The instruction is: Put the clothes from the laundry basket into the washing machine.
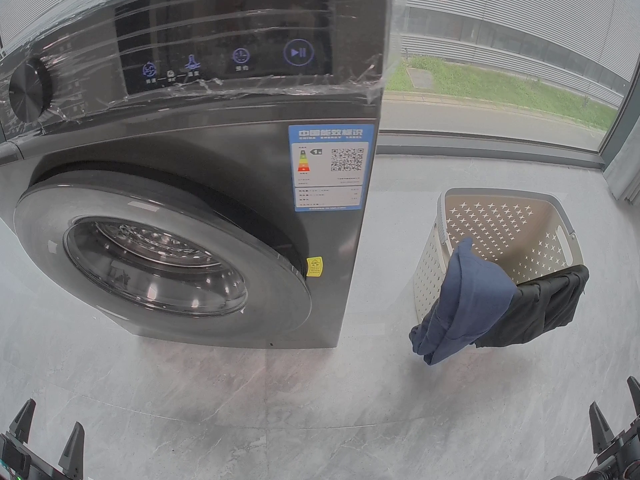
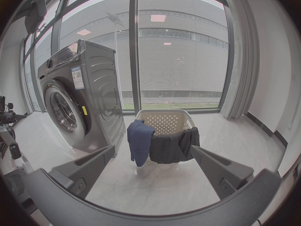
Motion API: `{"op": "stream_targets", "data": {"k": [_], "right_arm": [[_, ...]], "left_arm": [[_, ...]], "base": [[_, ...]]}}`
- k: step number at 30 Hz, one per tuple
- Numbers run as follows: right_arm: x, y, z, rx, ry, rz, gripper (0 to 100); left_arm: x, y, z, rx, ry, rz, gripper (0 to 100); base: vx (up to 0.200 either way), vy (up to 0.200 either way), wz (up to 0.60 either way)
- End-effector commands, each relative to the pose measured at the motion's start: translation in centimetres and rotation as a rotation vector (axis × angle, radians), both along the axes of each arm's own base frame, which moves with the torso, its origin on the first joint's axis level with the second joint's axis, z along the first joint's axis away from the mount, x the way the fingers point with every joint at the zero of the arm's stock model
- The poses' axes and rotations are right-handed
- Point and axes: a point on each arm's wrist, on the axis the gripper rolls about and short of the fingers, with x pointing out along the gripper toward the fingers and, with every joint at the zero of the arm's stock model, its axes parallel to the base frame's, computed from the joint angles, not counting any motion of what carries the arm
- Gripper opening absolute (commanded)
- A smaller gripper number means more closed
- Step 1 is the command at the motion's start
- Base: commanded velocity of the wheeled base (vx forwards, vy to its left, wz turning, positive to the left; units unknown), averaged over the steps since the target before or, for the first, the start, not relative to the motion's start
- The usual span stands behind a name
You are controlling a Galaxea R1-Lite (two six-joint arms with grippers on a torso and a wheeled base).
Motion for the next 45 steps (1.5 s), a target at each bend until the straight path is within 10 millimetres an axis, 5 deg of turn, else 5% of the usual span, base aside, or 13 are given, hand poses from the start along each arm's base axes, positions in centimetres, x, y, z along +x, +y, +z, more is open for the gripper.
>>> {"op": "stream_targets", "data": {"k": [1, 19, 31, 45], "right_arm": [[0.11, 0.0, -0.45, 0.0, 0.015, 0.001, 100], [0.11, 0.0, -0.45, 0.0, 0.015, 0.001, 100], [0.11, 0.0, -0.45, 0.0, 0.015, 0.0, 100], [0.11, 0.0, -0.45, 0.0, 0.015, 0.0, 100]], "left_arm": [[0.04, 0.0, -0.42, -0.001, 0.006, 0.0, 100], [0.04, 0.0, -0.42, -0.001, 0.006, 0.0, 100], [0.04, 0.0, -0.42, -0.001, 0.006, 0.0, 100], [0.04, 0.0, -0.42, -0.001, 0.006, 0.002, 100]], "base": [[0.0, 0.0, 0.0], [0.0, 0.2, 0.0], [0.0, 0.0, 0.0], [0.0, 0.2, 0.0]]}}
